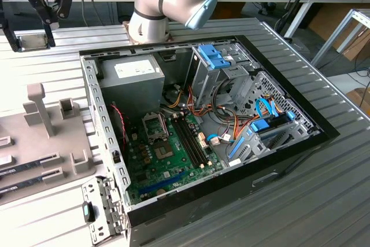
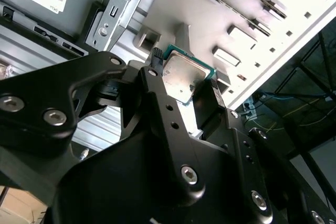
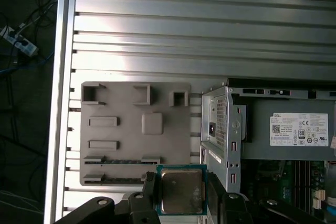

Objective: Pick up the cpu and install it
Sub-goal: 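Pick up the cpu and move it towards the insertion slot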

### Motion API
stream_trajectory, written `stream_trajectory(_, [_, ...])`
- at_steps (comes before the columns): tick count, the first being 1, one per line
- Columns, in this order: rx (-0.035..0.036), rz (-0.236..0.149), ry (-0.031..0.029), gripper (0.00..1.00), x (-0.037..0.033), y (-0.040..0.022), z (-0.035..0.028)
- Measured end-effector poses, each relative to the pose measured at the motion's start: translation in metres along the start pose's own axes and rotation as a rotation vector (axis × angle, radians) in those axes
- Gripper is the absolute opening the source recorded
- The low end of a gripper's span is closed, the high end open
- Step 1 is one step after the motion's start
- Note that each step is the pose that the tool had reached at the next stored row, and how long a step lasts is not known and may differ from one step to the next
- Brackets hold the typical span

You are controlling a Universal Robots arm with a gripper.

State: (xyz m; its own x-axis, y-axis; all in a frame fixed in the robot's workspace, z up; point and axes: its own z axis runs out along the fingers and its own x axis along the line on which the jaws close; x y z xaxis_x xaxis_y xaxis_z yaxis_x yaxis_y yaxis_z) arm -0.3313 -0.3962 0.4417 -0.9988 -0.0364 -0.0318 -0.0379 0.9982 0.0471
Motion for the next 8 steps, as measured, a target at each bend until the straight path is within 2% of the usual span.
stream_trajectory(8, [0.0,0.0,0.0,0.47,-0.0044,-0.0002,0.0011])
